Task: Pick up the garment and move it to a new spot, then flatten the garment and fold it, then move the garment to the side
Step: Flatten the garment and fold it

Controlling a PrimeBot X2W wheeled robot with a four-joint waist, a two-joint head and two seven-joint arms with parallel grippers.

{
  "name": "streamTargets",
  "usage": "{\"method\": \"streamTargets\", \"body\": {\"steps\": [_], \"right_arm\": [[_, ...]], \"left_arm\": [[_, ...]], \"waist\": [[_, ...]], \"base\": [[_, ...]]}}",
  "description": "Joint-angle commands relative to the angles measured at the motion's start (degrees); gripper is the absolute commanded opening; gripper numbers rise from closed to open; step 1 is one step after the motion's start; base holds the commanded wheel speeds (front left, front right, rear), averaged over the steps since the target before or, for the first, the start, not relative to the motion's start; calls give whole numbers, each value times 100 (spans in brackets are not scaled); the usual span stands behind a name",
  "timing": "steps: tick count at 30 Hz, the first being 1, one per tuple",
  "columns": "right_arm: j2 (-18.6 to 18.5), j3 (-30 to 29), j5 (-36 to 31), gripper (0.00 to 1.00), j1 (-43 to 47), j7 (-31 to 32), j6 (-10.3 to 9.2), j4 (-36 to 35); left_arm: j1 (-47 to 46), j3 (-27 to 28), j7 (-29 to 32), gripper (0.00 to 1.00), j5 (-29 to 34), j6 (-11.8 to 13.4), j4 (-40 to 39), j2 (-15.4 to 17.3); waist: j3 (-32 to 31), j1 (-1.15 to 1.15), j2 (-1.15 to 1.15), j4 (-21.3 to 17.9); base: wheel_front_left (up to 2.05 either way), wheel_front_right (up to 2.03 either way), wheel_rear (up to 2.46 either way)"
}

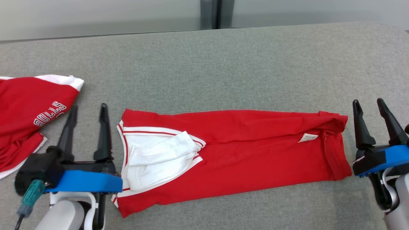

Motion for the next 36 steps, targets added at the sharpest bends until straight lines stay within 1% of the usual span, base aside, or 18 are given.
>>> {"method": "streamTargets", "body": {"steps": [1,5,11,16,21,27,28,29,30,31,34,36], "right_arm": [[25,-33,-25,100,-91,42,1,117],[103,-81,-18,100,-345,322,1,510],[241,-33,57,100,-595,727,1,1131],[328,58,74,100,-532,942,1,1588],[419,200,140,100,-413,998,1,1886],[560,433,254,100,-323,1170,2,2216],[599,489,270,70,-322,1184,2,2232],[599,489,270,70,-322,1184,2,2232],[648,539,321,25,-330,1168,7,2224],[678,577,382,0,-343,1120,8,2190],[629,604,529,0,-385,987,0,2141],[509,542,590,0,-421,897,-1,2136]], "left_arm": [[204,336,-23,100,359,-24,-45,-166],[560,1128,-23,100,1056,-171,-18,-615],[868,1899,-24,100,1689,-553,220,-1174],[977,2292,-23,100,2133,-805,507,-1559],[1062,2640,-21,100,2421,-1041,744,-1842],[1042,2874,-20,100,2751,-1276,939,-2045],[1007,2906,-20,100,2804,-1305,968,-2054],[1007,2906,-20,100,2804,-1305,968,-2054],[981,2940,-21,100,2853,-1330,997,-2066],[963,2977,-21,100,2887,-1363,1025,-2087],[956,3069,-21,100,2980,-1425,1086,-2154],[974,3135,-21,100,3076,-1462,1115,-2174]], "waist": [[-12,1,1,12],[-24,1,1,66],[42,1,1,164],[40,1,1,217],[15,1,1,197],[-2,1,1,169],[-2,1,1,171],[-2,1,1,171],[0,1,1,168],[0,1,1,165],[-12,1,1,135],[-39,1,1,112]], "base": [[0,0,0],[0,0,0],[0,0,0],[0,0,0],[0,0,0],[0,0,0],[0,0,0],[0,0,0],[0,0,0],[0,0,0],[0,0,0],[0,0,0]]}}
